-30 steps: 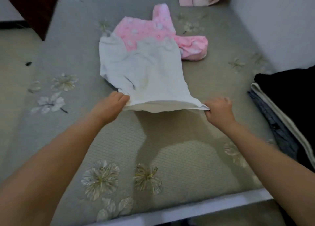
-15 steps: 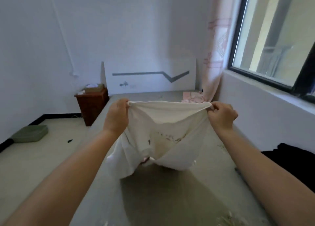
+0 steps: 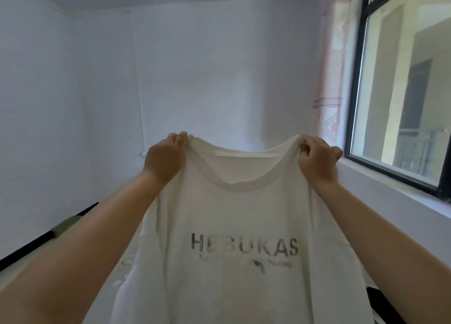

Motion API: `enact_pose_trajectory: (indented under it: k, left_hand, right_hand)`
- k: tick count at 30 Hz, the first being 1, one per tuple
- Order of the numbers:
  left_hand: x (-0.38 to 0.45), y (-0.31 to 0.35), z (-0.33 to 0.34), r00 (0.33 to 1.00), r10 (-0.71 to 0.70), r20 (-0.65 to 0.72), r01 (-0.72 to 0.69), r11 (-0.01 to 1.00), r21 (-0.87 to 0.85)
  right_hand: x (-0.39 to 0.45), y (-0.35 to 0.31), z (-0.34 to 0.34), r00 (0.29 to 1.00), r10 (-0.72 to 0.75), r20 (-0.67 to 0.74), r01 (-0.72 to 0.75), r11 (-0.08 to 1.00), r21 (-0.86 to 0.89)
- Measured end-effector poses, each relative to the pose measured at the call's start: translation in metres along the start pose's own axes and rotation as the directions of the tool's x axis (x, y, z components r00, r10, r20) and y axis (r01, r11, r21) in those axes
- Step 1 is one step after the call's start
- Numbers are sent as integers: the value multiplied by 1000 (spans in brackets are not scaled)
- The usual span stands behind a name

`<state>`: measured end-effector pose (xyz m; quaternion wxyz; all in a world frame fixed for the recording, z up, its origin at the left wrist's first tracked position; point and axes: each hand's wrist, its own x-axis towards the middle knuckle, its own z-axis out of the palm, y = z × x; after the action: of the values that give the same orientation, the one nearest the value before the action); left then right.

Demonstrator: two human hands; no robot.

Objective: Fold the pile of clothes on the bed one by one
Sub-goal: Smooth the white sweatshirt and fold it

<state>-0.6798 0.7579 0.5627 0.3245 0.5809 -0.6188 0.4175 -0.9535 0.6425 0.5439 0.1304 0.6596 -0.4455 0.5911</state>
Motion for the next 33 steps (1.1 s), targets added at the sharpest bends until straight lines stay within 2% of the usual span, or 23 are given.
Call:
enact_pose_trajectory:
  k: [2, 4, 7, 9, 13, 17, 20, 23, 27, 28, 30, 33]
  left_hand:
    - [-3, -9, -4, 997, 60, 54, -66, 991, 114]
    - [-11, -21, 2, 987, 108, 115, -127, 977, 171]
    - [-32, -38, 29, 964, 167, 208, -209, 957, 201]
    - [-49, -48, 55, 945, 184, 271, -241, 950, 197]
    - [-87, -71, 121, 880, 166, 446, -244, 962, 124]
    - [-120, -103, 202, 751, -35, 659, -30, 996, 88]
    - [-137, -117, 258, 665, -64, 744, 82, 997, 12]
    - [-160, -127, 312, 581, -64, 812, 120, 993, -7]
    - [-192, -134, 373, 453, -25, 891, 176, 982, -62]
    - [-197, -135, 385, 453, -17, 891, 174, 982, -70]
    - [-201, -136, 407, 557, 80, 827, 128, 975, -180]
    - [-192, -147, 441, 674, 242, 698, -78, 963, -259]
  right_hand:
    - [1, 1, 9, 994, -71, 85, 75, 996, -53]
    - [-2, 7, 20, 963, -180, 200, 189, 982, -28]
    - [-18, 23, 41, 857, -344, 384, 342, 937, 75]
    - [-34, 34, 62, 786, -355, 507, 374, 925, 69]
    - [-69, 54, 119, 696, -345, 630, 393, 917, 68]
    - [-98, 77, 192, 604, -300, 738, 385, 921, 60]
    - [-115, 91, 246, 547, -261, 795, 358, 932, 59]
    - [-140, 113, 292, 502, -128, 855, 278, 960, -19]
    - [-175, 144, 333, 405, 30, 914, 179, 978, -111]
    - [-180, 150, 340, 391, 39, 920, 165, 980, -112]
    - [-182, 161, 353, 418, -4, 909, 142, 988, -61]
    - [-173, 179, 383, 473, -47, 880, 134, 991, -19]
